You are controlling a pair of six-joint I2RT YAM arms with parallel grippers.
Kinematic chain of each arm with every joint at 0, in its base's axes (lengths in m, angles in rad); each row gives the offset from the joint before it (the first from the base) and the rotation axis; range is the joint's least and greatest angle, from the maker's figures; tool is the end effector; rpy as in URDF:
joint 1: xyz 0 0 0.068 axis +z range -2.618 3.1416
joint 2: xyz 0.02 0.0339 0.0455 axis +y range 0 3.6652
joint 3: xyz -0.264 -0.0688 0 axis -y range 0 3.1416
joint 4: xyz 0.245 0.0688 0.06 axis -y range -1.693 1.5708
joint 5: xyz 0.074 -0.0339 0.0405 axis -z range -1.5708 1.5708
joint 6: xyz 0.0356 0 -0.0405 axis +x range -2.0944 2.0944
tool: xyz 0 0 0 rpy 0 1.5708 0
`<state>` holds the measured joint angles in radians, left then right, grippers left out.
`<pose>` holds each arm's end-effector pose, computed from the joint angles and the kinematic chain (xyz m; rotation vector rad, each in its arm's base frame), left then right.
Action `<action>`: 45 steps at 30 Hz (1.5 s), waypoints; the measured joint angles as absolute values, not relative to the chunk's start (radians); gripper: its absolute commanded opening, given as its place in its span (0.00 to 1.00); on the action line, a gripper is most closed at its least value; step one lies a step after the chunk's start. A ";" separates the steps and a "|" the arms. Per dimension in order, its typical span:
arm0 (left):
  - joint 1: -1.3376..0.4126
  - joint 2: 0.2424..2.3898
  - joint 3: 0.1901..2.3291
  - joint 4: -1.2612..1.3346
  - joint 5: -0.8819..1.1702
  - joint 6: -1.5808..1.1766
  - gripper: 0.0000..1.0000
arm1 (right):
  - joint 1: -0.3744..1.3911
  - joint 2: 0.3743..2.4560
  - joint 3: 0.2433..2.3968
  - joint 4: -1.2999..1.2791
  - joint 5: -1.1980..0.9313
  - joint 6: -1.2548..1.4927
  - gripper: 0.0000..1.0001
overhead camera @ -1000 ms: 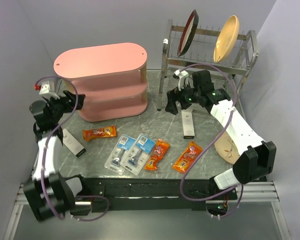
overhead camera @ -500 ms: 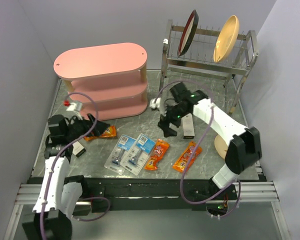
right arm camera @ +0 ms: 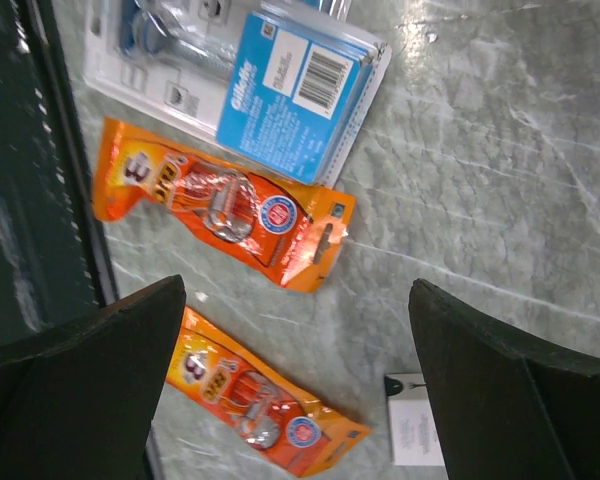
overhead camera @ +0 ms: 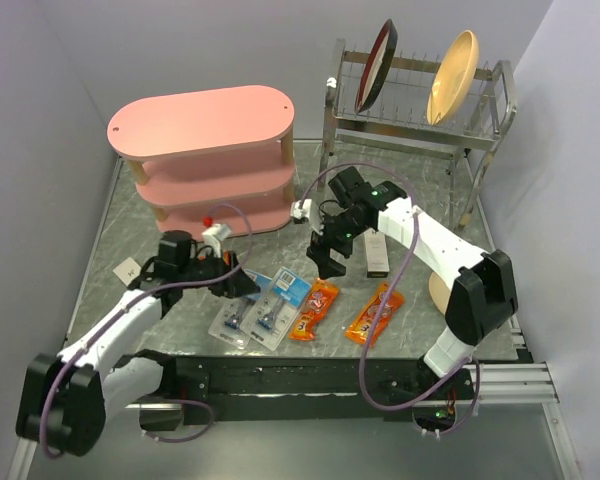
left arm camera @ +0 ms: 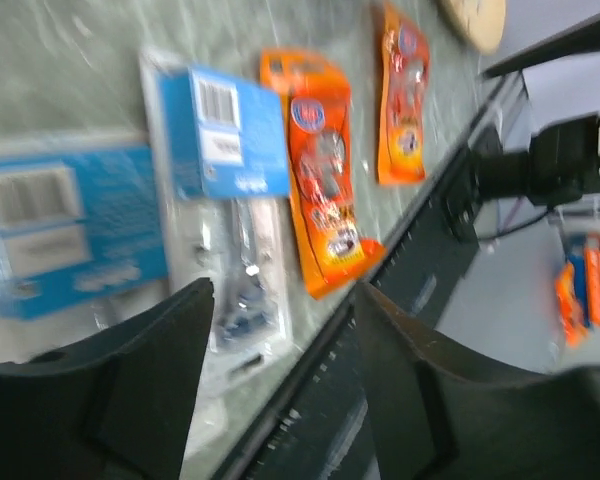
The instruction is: Place and organize the shaving razors onto the shelf
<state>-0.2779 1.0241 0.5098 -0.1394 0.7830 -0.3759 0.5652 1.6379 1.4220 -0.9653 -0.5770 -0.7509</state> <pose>0.1896 -0.0802 0.2104 0.3439 2.2446 -1.2226 0.2677 0.1928 0.2870 -1.7199 1.9747 0.7247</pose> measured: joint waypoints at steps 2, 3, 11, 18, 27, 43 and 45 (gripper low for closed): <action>-0.319 1.065 0.510 -0.144 0.760 -0.390 0.56 | 0.565 1.617 1.428 -0.963 -0.584 -0.714 1.00; -0.335 1.089 0.510 -0.150 0.748 -0.395 0.55 | 0.565 1.608 1.433 -0.962 -0.587 -0.698 1.00; -0.381 1.183 0.510 -0.192 0.633 -0.419 0.47 | 0.564 1.540 1.479 -0.950 -0.597 -0.621 1.00; -0.425 1.255 0.511 -0.192 0.609 -0.425 0.49 | 0.561 1.540 1.505 -0.954 -0.621 -0.599 1.00; -0.446 1.286 0.552 -0.244 0.551 -0.435 0.56 | 0.532 1.540 1.506 -0.965 -0.642 -0.596 1.00; -0.545 1.354 0.559 -0.251 0.495 -0.469 0.50 | 0.517 1.542 1.526 -0.990 -0.648 -0.611 1.00; -0.561 1.369 0.565 -0.245 0.500 -0.470 0.44 | 0.514 1.542 1.526 -0.991 -0.648 -0.611 1.00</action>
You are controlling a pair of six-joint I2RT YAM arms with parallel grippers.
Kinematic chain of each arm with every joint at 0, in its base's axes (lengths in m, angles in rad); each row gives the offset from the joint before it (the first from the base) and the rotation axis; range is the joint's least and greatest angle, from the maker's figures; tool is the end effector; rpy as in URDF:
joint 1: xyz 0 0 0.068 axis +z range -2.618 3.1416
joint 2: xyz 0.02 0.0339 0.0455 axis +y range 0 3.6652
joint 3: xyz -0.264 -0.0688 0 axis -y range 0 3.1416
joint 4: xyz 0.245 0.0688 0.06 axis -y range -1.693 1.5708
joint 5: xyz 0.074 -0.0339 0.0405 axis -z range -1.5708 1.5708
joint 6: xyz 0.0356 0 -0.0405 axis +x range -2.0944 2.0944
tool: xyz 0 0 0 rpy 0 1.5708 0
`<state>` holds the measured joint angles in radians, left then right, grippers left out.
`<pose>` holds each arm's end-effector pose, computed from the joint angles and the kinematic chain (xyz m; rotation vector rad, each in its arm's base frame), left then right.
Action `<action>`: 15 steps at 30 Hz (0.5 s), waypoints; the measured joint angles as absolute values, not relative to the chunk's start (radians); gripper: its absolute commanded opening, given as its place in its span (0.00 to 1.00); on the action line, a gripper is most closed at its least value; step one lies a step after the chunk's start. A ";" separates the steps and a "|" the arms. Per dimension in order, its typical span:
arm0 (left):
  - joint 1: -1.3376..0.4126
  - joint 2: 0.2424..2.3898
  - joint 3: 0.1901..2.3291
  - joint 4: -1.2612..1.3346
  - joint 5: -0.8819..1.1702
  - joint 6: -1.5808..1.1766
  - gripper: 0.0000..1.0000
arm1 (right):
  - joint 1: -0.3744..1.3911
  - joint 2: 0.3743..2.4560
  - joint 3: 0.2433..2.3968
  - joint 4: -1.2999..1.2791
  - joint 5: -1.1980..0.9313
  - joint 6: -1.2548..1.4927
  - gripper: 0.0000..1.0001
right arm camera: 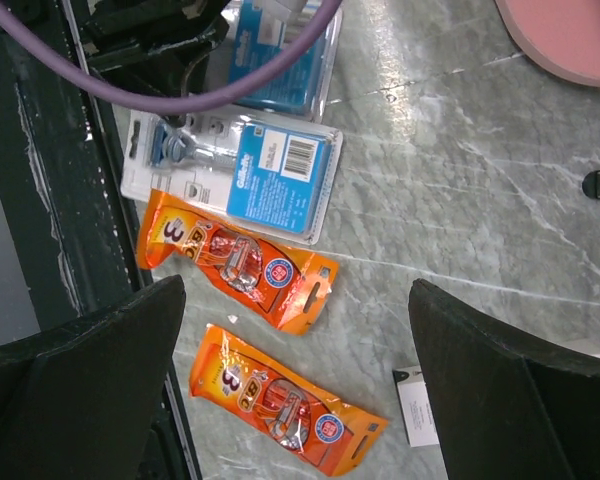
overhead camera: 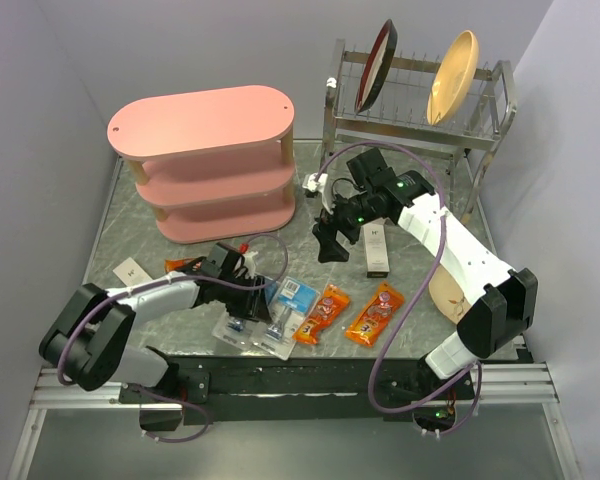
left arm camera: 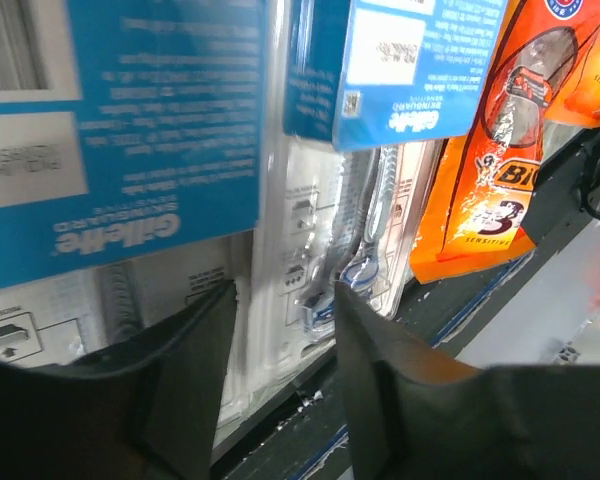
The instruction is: Place and organize the shaving razors onto the shelf
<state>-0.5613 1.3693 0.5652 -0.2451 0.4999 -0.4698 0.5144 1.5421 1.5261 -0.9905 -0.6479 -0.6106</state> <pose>0.1880 -0.1384 0.1461 0.3150 2.7566 -0.9790 0.2620 0.1728 0.3470 -1.5042 1.9401 0.7854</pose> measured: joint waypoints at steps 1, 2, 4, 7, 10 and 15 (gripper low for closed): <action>-0.564 1.377 0.566 -0.242 0.504 -0.473 0.40 | 0.513 1.542 1.526 -0.991 -0.648 -0.611 1.00; -0.564 1.384 0.566 -0.238 0.511 -0.476 0.27 | 0.512 1.542 1.526 -0.990 -0.648 -0.611 1.00; -0.564 1.399 0.565 -0.228 0.522 -0.479 0.19 | 0.510 1.542 1.523 -0.989 -0.648 -0.610 1.00; -0.564 1.412 0.553 -0.196 0.562 -0.491 0.17 | 0.508 1.542 1.515 -0.987 -0.648 -0.607 1.00; -0.564 1.411 0.537 -0.160 0.585 -0.495 0.08 | 0.508 1.542 1.511 -0.987 -0.648 -0.604 1.00; -0.567 1.410 0.522 -0.127 0.587 -0.491 0.01 | 0.507 1.541 1.496 -0.979 -0.648 -0.598 1.00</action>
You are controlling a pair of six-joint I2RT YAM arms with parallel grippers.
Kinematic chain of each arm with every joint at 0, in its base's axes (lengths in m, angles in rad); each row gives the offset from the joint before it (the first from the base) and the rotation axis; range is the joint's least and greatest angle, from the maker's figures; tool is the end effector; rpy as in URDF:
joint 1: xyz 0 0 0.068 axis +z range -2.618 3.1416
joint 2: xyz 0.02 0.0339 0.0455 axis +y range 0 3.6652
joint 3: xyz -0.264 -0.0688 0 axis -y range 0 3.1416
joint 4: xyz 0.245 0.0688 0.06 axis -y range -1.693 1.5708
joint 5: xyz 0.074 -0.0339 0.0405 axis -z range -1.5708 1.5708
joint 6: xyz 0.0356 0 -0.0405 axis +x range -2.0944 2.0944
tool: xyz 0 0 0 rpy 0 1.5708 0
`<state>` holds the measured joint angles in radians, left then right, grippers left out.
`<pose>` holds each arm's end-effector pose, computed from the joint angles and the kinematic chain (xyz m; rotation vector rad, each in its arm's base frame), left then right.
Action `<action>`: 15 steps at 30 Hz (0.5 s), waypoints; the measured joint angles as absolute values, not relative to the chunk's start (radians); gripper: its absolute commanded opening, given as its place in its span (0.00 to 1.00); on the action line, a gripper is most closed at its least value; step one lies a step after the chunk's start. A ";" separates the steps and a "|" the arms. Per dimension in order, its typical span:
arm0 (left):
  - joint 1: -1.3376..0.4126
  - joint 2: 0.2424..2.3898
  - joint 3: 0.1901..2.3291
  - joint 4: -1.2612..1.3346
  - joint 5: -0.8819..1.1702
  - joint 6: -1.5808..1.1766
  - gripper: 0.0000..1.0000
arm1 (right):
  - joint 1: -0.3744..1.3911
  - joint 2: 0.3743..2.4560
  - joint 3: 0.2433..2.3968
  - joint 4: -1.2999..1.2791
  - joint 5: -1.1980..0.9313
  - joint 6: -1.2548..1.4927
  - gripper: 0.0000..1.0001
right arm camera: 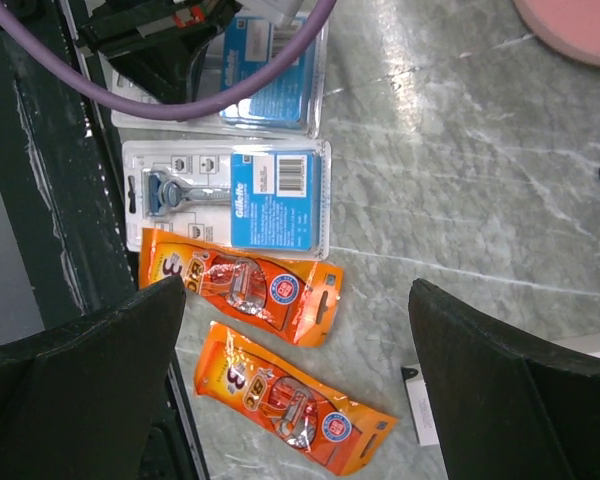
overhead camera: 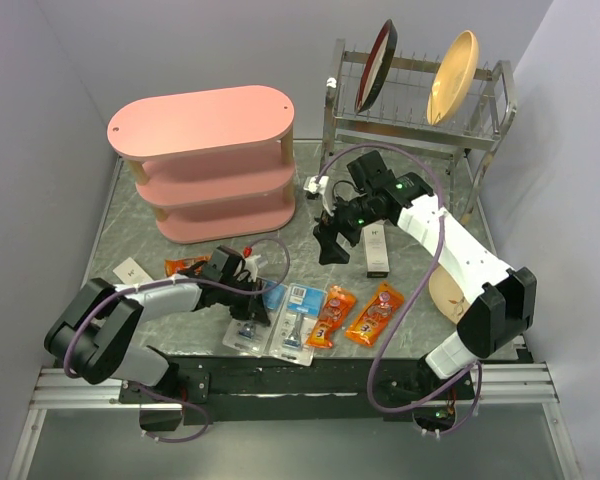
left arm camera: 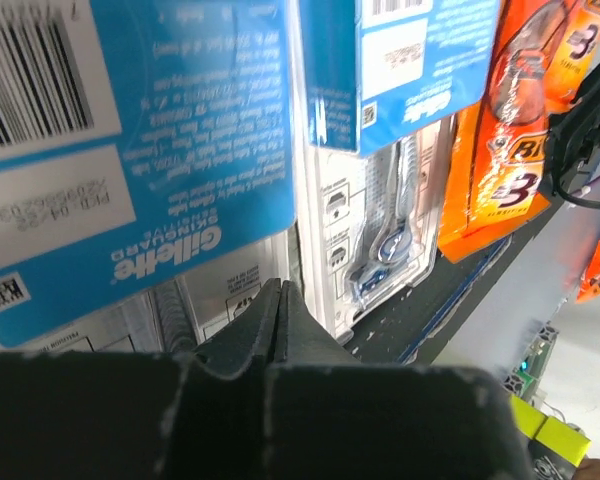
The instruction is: Place and organize the shaving razors onto the shelf
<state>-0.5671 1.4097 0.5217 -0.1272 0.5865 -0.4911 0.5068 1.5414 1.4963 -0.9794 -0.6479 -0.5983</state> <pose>0.1863 -0.1420 0.1338 0.3403 2.7323 -1.1100 0.2631 0.1707 0.3388 -1.4885 1.9730 0.7938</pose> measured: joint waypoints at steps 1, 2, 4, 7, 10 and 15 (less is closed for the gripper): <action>-0.567 1.410 0.522 -0.120 0.587 -0.490 0.01 | 0.507 1.541 1.491 -0.978 -0.648 -0.595 1.00; -0.567 1.410 0.525 -0.116 0.587 -0.486 0.01 | 0.506 1.541 1.484 -0.974 -0.648 -0.591 1.00; -0.567 1.411 0.542 -0.116 0.589 -0.481 0.12 | 0.506 1.541 1.477 -0.971 -0.647 -0.583 1.00; -0.567 1.423 0.604 -0.117 0.592 -0.464 0.32 | 0.506 1.541 1.469 -0.960 -0.635 -0.567 1.00; -0.567 1.424 0.669 -0.111 0.595 -0.443 0.53 | 0.504 1.541 1.444 -0.951 -0.607 -0.579 1.00; -0.543 1.386 0.712 -0.150 0.564 -0.410 0.75 | 0.504 1.532 1.298 -0.941 -0.533 -0.738 1.00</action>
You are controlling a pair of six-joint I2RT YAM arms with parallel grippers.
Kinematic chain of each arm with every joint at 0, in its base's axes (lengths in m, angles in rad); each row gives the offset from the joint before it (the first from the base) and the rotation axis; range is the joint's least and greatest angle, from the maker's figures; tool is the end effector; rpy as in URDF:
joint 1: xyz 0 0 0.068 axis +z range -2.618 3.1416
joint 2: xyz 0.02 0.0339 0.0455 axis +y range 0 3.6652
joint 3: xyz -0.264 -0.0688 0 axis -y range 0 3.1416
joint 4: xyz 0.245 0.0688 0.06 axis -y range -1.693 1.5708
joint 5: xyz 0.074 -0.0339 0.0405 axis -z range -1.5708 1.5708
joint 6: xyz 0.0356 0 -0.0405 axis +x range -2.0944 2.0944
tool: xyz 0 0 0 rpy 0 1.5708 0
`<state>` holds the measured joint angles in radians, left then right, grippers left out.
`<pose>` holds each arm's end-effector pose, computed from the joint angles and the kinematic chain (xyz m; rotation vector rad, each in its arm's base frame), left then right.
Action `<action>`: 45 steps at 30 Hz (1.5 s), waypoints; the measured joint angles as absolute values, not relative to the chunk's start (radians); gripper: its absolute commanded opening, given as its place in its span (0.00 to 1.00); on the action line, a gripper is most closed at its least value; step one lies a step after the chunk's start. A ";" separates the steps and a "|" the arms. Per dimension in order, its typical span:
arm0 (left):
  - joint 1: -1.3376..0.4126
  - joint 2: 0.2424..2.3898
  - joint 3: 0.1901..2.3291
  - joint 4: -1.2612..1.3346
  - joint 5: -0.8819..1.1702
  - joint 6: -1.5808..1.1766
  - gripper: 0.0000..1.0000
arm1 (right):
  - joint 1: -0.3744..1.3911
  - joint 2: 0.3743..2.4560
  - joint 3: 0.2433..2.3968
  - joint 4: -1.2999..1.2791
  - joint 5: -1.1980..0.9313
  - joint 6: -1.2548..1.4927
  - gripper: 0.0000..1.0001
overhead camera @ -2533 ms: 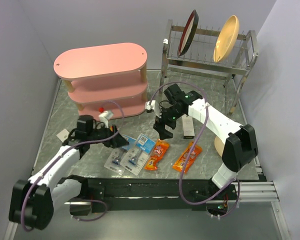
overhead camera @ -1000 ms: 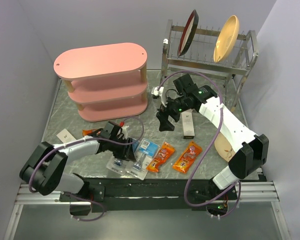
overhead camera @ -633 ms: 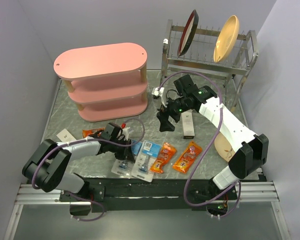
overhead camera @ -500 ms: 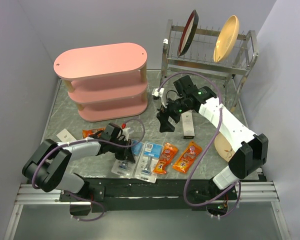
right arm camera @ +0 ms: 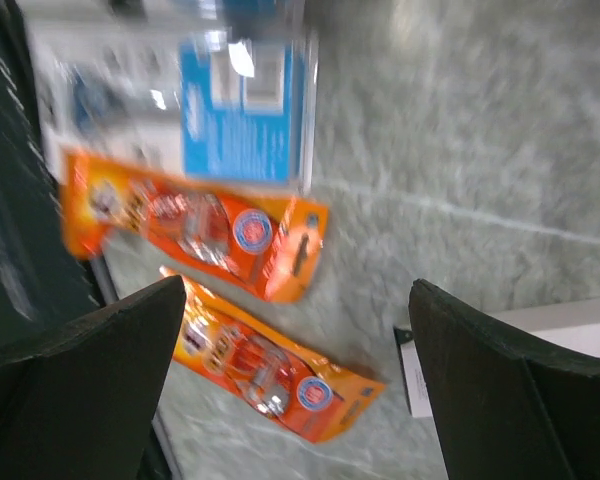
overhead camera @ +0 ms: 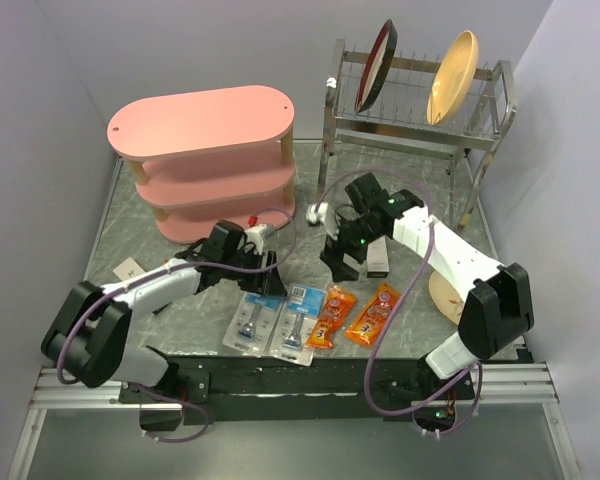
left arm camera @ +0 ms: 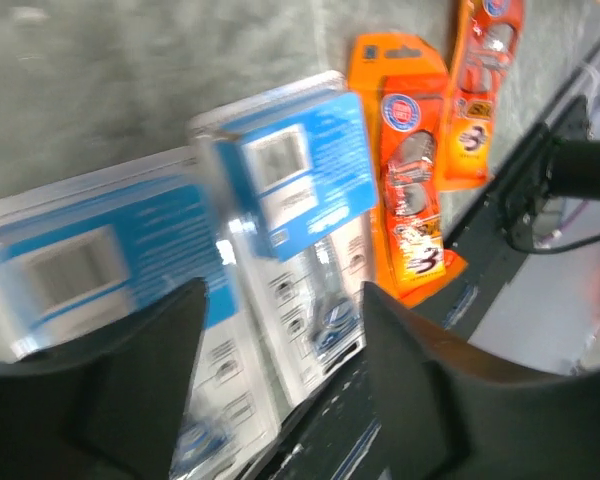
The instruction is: Place and organize the shaving razors onto the shelf
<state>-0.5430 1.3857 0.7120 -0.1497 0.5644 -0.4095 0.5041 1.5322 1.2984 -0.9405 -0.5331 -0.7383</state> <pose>0.2222 -0.1564 0.1907 0.4520 2.4847 -1.0977 0.2561 0.1619 0.2824 -1.6401 2.0448 0.6483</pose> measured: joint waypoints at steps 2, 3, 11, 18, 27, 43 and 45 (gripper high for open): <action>-0.502 1.341 0.712 -0.195 0.550 -0.401 0.86 | 0.509 1.539 1.253 -0.944 -0.499 -0.811 1.00; -0.482 1.316 0.712 -0.214 0.546 -0.395 0.90 | 0.514 1.546 1.245 -0.944 -0.479 -0.842 1.00; -0.374 1.139 0.711 -0.289 0.500 -0.381 0.99 | 0.648 1.634 1.245 -0.845 -0.377 -0.919 1.00; -0.216 1.012 0.677 -0.295 0.494 -0.440 0.99 | 0.788 1.669 1.222 -0.728 -0.326 -0.775 1.00; -0.080 0.902 0.675 -0.288 0.500 -0.442 0.99 | 0.852 1.782 1.225 -0.701 -0.247 -0.643 1.00; 0.009 0.863 0.675 -0.276 0.500 -0.432 0.99 | 0.904 1.792 1.206 -0.669 -0.161 -0.568 1.00; 0.024 0.862 0.674 -0.274 0.500 -0.432 0.99 | 0.904 1.792 1.211 -0.680 -0.179 -0.562 1.00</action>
